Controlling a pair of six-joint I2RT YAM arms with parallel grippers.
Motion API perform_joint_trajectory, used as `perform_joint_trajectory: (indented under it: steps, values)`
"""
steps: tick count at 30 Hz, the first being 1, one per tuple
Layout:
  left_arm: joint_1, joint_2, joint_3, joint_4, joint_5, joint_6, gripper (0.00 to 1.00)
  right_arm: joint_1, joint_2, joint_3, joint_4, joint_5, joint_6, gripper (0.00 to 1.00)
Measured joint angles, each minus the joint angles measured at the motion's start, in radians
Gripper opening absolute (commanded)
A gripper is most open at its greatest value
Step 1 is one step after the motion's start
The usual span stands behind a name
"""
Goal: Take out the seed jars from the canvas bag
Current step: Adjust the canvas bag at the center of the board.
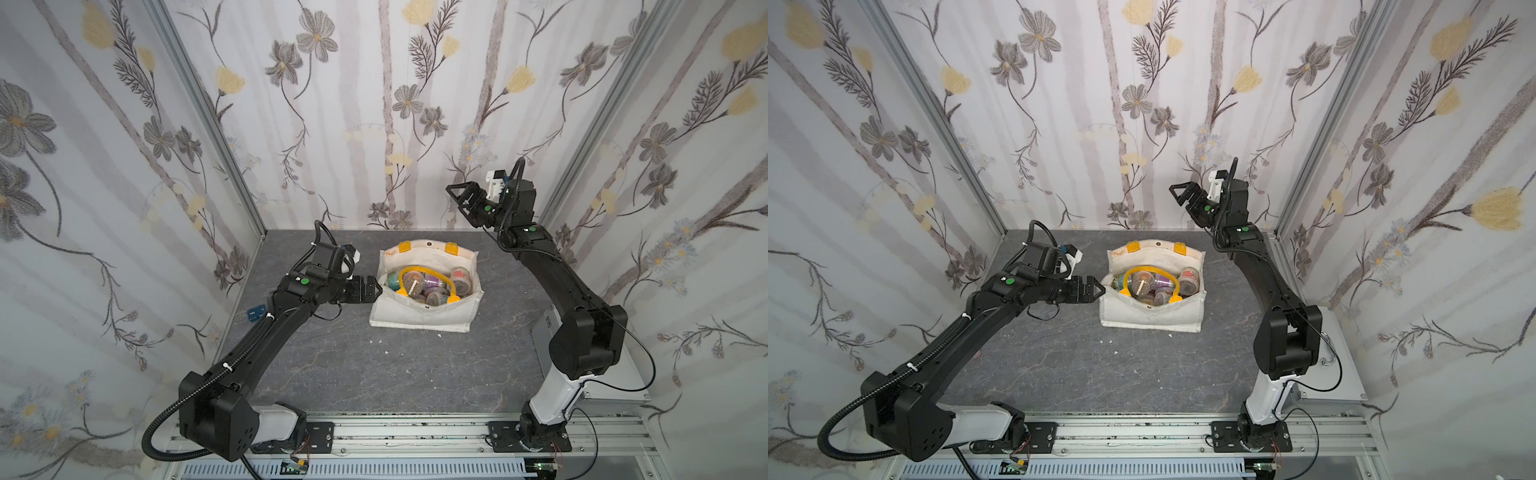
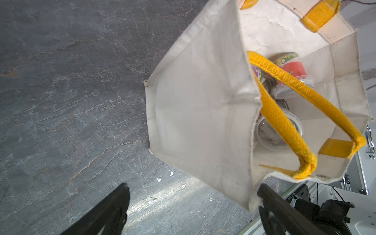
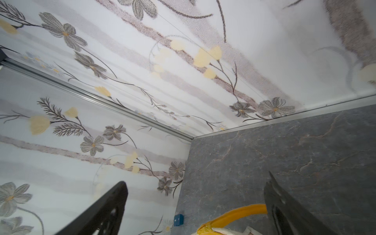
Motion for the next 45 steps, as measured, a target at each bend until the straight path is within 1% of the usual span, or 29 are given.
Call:
perform_joint_trajectory:
  steps: [4,7,9,11,14,15,18,22,25,27,29,32,34,35,37,40,41,45]
  values:
    - [0.000,-0.002,0.014,-0.005,0.019,0.004,1.00,0.033,-0.063,0.023,-0.172,0.048,-0.182,1.00]
    - [0.000,-0.016,0.019,-0.011,0.037,0.006,1.00,0.091,-0.122,0.025,-0.345,0.123,-0.320,1.00]
    - [0.000,-0.026,0.031,-0.013,0.051,0.006,1.00,0.143,-0.158,0.004,-0.447,0.163,-0.389,0.99]
    - [0.000,-0.031,0.044,-0.011,0.067,0.007,1.00,0.195,-0.190,-0.039,-0.555,0.195,-0.440,0.94]
    - [0.000,-0.026,0.055,-0.012,0.074,0.018,1.00,0.233,-0.200,-0.071,-0.698,0.276,-0.473,0.79]
    - [0.000,-0.021,0.060,-0.013,0.074,0.023,1.00,0.244,-0.198,-0.074,-0.735,0.307,-0.478,0.75]
    - [0.000,0.005,0.086,-0.028,0.066,0.033,1.00,0.269,-0.172,-0.077,-0.813,0.373,-0.487,0.68]
    - [0.000,0.031,0.105,-0.053,0.061,0.041,1.00,0.282,-0.116,-0.074,-0.866,0.424,-0.489,0.62]
    - [0.000,0.033,0.107,-0.072,0.053,0.044,1.00,0.286,-0.068,-0.049,-0.882,0.435,-0.489,0.61]
    - [0.000,0.033,0.107,-0.080,0.047,0.045,1.00,0.297,-0.039,-0.042,-0.888,0.435,-0.489,0.56]
    - [0.000,0.032,0.107,-0.085,0.042,0.051,1.00,0.307,-0.019,-0.043,-0.899,0.426,-0.489,0.49]
    - [0.000,0.024,0.107,-0.092,0.038,0.052,1.00,0.310,-0.014,-0.045,-0.904,0.417,-0.489,0.39]
    - [0.000,0.022,0.107,-0.092,0.030,0.056,1.00,0.311,-0.014,-0.045,-0.901,0.409,-0.488,0.34]
    - [0.000,0.022,0.107,-0.092,0.027,0.058,1.00,0.311,-0.016,-0.045,-0.898,0.409,-0.489,0.29]
    - [0.000,0.022,0.108,-0.101,0.021,0.059,1.00,0.312,-0.027,-0.045,-0.887,0.408,-0.489,0.23]
    - [0.000,0.019,0.108,-0.109,0.015,0.059,1.00,0.311,-0.069,-0.050,-0.845,0.400,-0.489,0.08]
    - [0.000,0.018,0.108,-0.110,0.013,0.059,1.00,0.311,-0.089,-0.059,-0.823,0.395,-0.490,0.06]
    - [0.000,0.005,0.108,-0.126,0.002,0.059,1.00,0.310,-0.175,-0.114,-0.729,0.365,-0.515,0.02]
